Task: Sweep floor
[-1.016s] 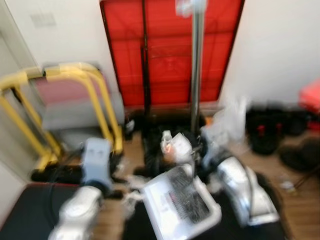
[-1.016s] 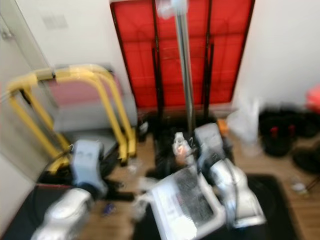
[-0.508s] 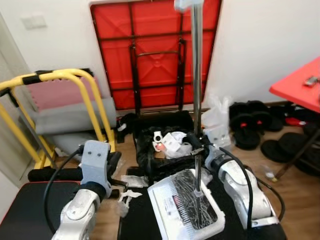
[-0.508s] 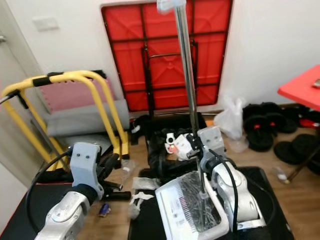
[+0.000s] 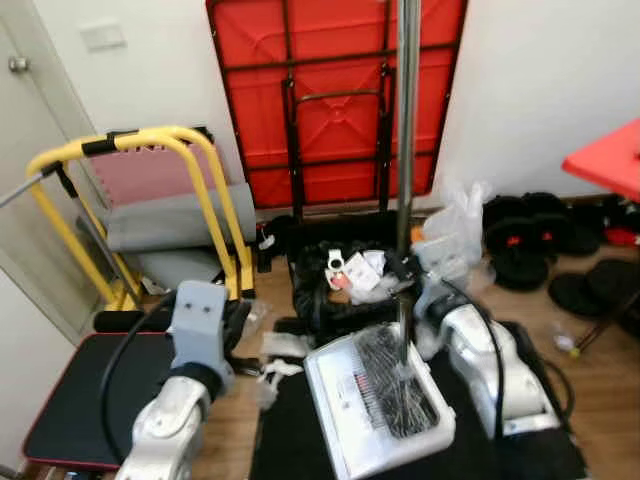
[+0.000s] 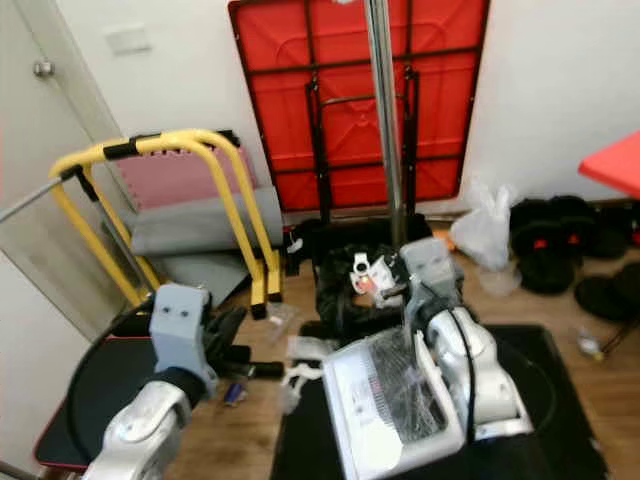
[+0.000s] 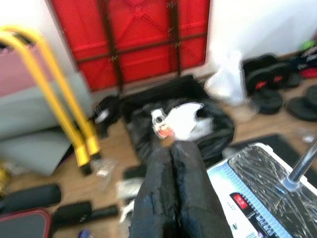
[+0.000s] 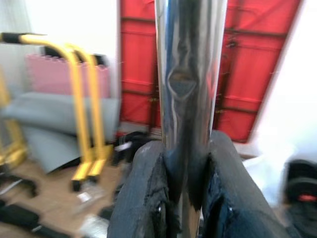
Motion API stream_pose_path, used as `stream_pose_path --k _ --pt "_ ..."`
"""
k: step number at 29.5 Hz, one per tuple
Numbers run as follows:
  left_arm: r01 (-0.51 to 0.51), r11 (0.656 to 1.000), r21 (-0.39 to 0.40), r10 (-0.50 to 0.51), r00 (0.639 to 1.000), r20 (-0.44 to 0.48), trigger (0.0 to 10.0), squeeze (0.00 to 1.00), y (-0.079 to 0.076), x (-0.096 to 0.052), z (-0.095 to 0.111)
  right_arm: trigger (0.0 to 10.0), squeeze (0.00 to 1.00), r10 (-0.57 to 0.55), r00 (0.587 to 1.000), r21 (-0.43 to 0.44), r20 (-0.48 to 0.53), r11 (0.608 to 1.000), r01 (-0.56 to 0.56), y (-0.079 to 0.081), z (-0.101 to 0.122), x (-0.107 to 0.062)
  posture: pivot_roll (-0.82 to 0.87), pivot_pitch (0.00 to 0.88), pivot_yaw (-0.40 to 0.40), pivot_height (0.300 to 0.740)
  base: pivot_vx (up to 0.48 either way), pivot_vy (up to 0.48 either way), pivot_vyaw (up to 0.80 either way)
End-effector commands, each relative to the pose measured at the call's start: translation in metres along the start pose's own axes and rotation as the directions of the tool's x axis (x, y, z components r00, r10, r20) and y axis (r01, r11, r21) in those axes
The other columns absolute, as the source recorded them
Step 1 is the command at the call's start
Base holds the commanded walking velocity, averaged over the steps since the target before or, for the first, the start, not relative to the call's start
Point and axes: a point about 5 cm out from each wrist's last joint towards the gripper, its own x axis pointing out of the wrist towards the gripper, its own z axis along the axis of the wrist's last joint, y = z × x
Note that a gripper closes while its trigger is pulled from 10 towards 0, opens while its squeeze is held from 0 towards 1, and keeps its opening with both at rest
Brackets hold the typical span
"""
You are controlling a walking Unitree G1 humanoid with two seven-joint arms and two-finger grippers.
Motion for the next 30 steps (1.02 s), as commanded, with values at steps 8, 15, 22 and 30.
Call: stream_pose_path --k 8,15,22,30 --pt "-0.006 1.000 -0.011 0.005 1.000 -0.023 10.0 0.00 0.0003 -0.0001 -0.0048 10.0 0.00 0.001 0.996 -0.024 0.089 1.000 0.001 0.0008 0.0179 0.0040 -0.11 0.000 0.016 0.740 0.000 0.000 0.00" --pt "-0.020 1.000 -0.019 0.020 1.000 -0.019 10.0 0.00 0.0011 0.0007 -0.0043 10.0 0.00 -0.001 0.995 -0.022 0.095 1.000 0.003 0.0008 0.0178 0.0045 -0.11 0.000 0.016 0.740 0.000 0.000 0.00" --pt "-0.021 0.999 -0.026 0.021 1.000 -0.013 10.0 0.00 0.0022 0.0016 -0.0032 10.0 0.00 -0.006 0.997 -0.015 0.077 1.000 0.007 0.0016 0.0164 0.0056 -0.12 0.000 0.014 0.740 0.000 0.000 0.00" --pt "-0.008 1.000 -0.028 0.008 1.000 -0.003 10.0 0.00 0.0013 0.0024 -0.0026 10.0 0.00 0.018 0.996 -0.008 0.086 1.000 -0.017 0.0039 0.0172 0.0062 -0.12 0.000 0.012 0.740 0.197 0.000 -0.06"
